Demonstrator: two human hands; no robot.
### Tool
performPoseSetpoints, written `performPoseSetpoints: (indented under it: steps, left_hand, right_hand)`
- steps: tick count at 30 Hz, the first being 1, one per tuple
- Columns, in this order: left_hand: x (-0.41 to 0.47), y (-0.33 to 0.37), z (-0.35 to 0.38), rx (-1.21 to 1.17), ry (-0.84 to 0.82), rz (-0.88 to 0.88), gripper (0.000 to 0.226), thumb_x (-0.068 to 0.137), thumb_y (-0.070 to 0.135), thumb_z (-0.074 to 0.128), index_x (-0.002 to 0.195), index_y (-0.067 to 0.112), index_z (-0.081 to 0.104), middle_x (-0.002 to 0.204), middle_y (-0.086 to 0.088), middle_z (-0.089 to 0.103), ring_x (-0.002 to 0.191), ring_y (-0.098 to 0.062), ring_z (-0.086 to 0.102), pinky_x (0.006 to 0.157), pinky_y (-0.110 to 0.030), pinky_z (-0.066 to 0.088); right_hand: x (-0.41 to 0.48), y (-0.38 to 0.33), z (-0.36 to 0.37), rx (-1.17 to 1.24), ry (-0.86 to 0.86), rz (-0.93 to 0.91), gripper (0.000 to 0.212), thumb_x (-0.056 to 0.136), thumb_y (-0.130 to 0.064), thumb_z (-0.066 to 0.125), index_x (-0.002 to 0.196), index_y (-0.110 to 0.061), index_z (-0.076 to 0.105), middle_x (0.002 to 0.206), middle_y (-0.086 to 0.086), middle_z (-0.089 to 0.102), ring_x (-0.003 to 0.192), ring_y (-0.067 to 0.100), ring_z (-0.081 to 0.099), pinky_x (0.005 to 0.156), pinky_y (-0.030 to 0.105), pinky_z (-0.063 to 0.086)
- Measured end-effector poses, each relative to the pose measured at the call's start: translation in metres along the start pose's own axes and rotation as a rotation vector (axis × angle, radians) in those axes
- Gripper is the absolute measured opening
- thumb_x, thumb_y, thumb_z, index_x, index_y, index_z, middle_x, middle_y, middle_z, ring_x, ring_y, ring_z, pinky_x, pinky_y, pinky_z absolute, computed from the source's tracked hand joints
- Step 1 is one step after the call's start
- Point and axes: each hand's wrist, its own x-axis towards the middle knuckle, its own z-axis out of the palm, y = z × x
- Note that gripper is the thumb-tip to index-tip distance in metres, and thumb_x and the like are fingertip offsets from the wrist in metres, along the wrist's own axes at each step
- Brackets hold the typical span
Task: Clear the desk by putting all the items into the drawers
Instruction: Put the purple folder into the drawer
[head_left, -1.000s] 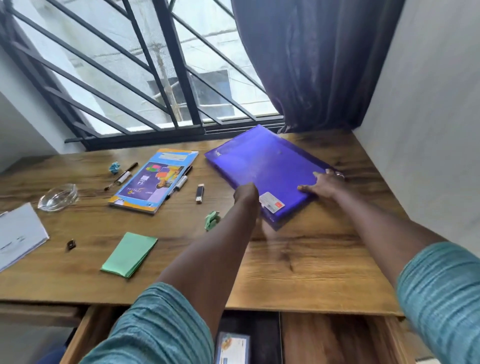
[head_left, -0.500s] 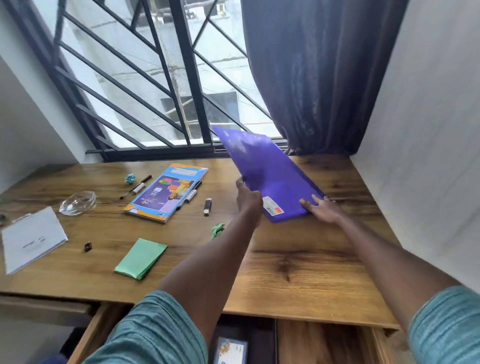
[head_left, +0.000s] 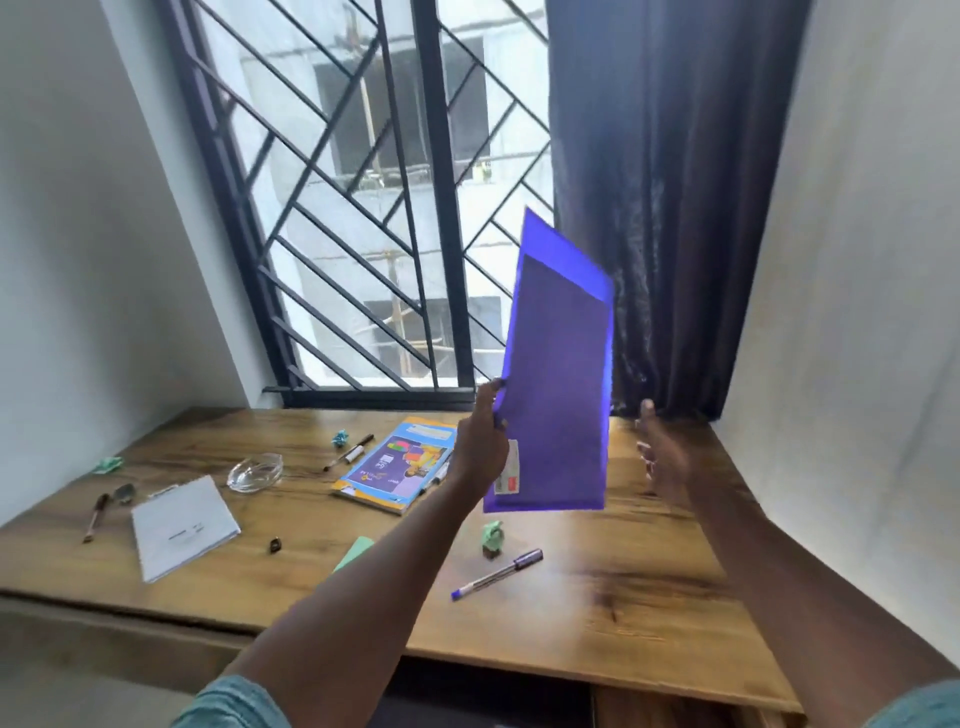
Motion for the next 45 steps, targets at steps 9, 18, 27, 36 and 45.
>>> performPoseSetpoints:
  steps: [9, 18, 27, 36, 45]
  left_hand:
    - [-0.088, -0.006, -0.127, 0.315, -0.237, 0.467, 0.058, 0.086, 0.002, 0.047, 0.132, 0.036, 0.038, 0.104, -0.015, 0.069, 0.093, -0.038, 0.065, 0.072, -0.039, 0.05]
    - [-0.18, -0.062, -0.222, 0.679, -0.073, 0.943, 0.076, 0.054, -0.002, 0.045, 0.123, 0.03, 0.048, 0.1, 0.008, 0.075, 0.063, -0.011, 0.07, 0.04, -0.018, 0.044]
    - [-0.275, -0.146, -0.235, 0.613, -0.376, 0.897, 0.053, 0.072, 0.023, 0.049, 0.125, 0.028, 0.046, 0.122, 0.012, 0.066, 0.103, -0.004, 0.067, 0.08, -0.017, 0.055]
    - [-0.333, -0.203, -0.187, -0.239, -0.147, -0.382, 0.076, 0.07, -0.012, 0.058, 0.14, 0.012, 0.039, 0.123, 0.001, 0.058, 0.104, -0.022, 0.062, 0.09, -0.021, 0.047]
    - [-0.347, -0.199, -0.154, -0.559, -0.32, -1.054, 0.029, 0.1, 0.018, 0.044, 0.078, 0.007, 0.06, 0.056, -0.003, 0.06, 0.045, -0.012, 0.05, 0.041, -0.015, 0.038]
  right_hand:
    - [-0.092, -0.043, 0.018, 0.529, -0.247, -0.002, 0.106, 0.073, -0.087, 0.015, 0.138, -0.007, 0.038, 0.105, 0.023, 0.061, 0.079, 0.042, 0.065, 0.066, 0.053, 0.054]
    - [-0.206, -0.035, 0.042, 0.36, -0.389, 0.055, 0.058, 0.033, -0.017, 0.092, 0.075, 0.009, 0.063, 0.065, 0.023, 0.064, 0.059, 0.032, 0.068, 0.049, 0.035, 0.056]
    - [-0.279, 0.043, 0.03, 0.042, -0.339, 0.156, 0.018, 0.061, 0.006, 0.063, 0.075, 0.0, 0.074, 0.071, 0.014, 0.073, 0.057, 0.024, 0.07, 0.055, 0.031, 0.059]
    - [-0.308, 0.18, -0.018, 0.306, -0.238, 0.267, 0.04, 0.07, 0.021, 0.053, 0.096, -0.008, 0.063, 0.07, 0.014, 0.073, 0.056, 0.026, 0.071, 0.046, 0.037, 0.057]
    - [-0.293, 0.259, -0.052, 0.198, -0.248, 0.563, 0.058, 0.042, 0.027, 0.069, 0.095, 0.006, 0.072, 0.099, 0.031, 0.067, 0.075, 0.04, 0.07, 0.086, 0.051, 0.048]
